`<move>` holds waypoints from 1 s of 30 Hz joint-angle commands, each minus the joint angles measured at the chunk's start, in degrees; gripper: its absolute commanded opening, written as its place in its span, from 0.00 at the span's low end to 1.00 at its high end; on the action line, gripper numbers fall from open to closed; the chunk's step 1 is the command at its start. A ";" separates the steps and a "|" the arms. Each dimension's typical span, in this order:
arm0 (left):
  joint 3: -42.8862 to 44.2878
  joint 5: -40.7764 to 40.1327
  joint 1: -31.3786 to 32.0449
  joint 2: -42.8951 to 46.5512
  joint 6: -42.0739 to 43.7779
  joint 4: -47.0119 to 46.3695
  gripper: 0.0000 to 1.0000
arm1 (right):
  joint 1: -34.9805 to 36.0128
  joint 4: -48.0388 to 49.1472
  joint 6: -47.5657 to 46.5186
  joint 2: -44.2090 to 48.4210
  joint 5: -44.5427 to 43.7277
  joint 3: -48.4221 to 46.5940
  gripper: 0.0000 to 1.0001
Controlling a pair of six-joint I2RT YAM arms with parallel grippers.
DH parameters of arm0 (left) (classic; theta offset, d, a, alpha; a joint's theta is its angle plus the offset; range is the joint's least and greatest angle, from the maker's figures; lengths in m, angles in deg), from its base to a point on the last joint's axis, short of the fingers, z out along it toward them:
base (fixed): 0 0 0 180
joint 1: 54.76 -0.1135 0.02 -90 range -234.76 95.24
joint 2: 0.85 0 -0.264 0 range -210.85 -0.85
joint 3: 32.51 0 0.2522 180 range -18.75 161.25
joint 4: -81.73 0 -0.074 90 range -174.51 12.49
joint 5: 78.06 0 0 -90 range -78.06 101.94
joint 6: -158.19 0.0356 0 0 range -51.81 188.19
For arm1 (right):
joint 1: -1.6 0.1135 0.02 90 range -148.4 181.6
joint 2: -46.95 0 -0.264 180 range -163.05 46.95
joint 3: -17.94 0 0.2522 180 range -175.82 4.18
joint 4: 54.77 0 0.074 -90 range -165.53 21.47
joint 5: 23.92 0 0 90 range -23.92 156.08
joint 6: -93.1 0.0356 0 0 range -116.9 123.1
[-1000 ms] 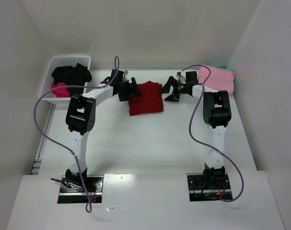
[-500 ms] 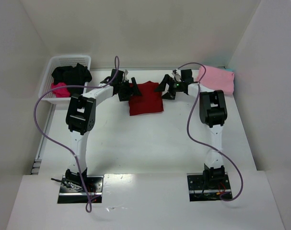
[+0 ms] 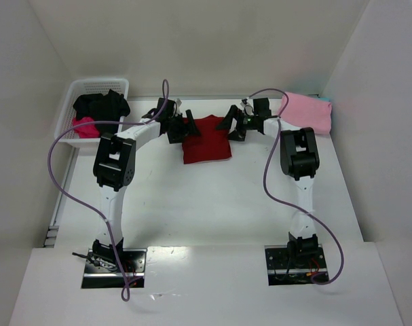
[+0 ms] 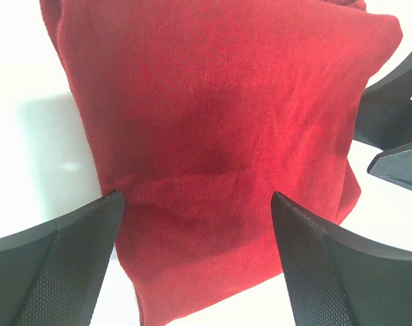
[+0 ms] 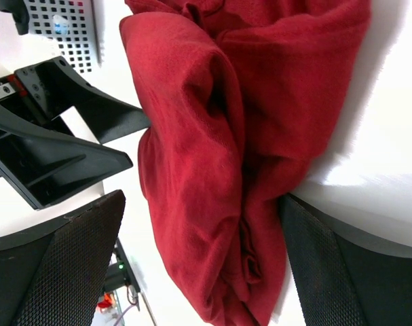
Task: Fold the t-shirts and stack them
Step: Put the neatly folded tshirt into the corner of the board with the right arm
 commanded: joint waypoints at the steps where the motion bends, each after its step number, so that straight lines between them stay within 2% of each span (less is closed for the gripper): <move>1: 0.55 -0.55 -0.70 -2.49 1.09 3.42 0.97 | 2.52 -4.37 -0.78 -6.68 -4.69 0.99 1.00; 5: 0.55 -0.55 -0.70 -2.49 1.09 3.42 0.97 | 3.05 -2.27 1.15 -7.21 -2.84 0.99 0.97; 7: 0.55 -0.55 -0.70 -2.49 1.09 3.42 0.97 | 3.05 -2.26 1.16 -7.21 -2.84 0.99 0.90; 10: 0.55 -0.55 -0.70 -2.49 1.09 3.42 0.97 | 3.57 -3.49 1.16 -7.21 -3.45 0.99 0.65; 11: 0.55 -0.55 -0.70 -2.49 1.09 3.42 0.97 | 3.57 -3.49 0.55 -7.21 -3.98 0.99 0.50; 14: 0.55 -0.55 -0.70 -2.49 1.09 3.42 0.97 | 3.57 -4.63 0.54 -6.69 -5.29 0.46 0.23; 18: 0.55 -0.55 -0.70 -1.97 1.61 3.42 0.97 | 3.57 -6.48 -0.16 -5.46 -9.23 0.46 0.00; 21: 0.55 -0.55 -0.70 -1.44 1.61 3.42 0.97 | 3.57 -8.59 -2.35 -3.44 -12.93 -0.16 0.00; 25: 0.55 -0.03 -1.22 -0.13 2.14 3.42 0.97 | 2.26 -9.30 -2.36 0.07 -12.95 -0.16 0.00; 30: 0.02 1.20 -2.27 5.66 3.37 3.42 1.00 | 1.73 -14.38 -6.57 2.37 -15.93 -6.82 0.00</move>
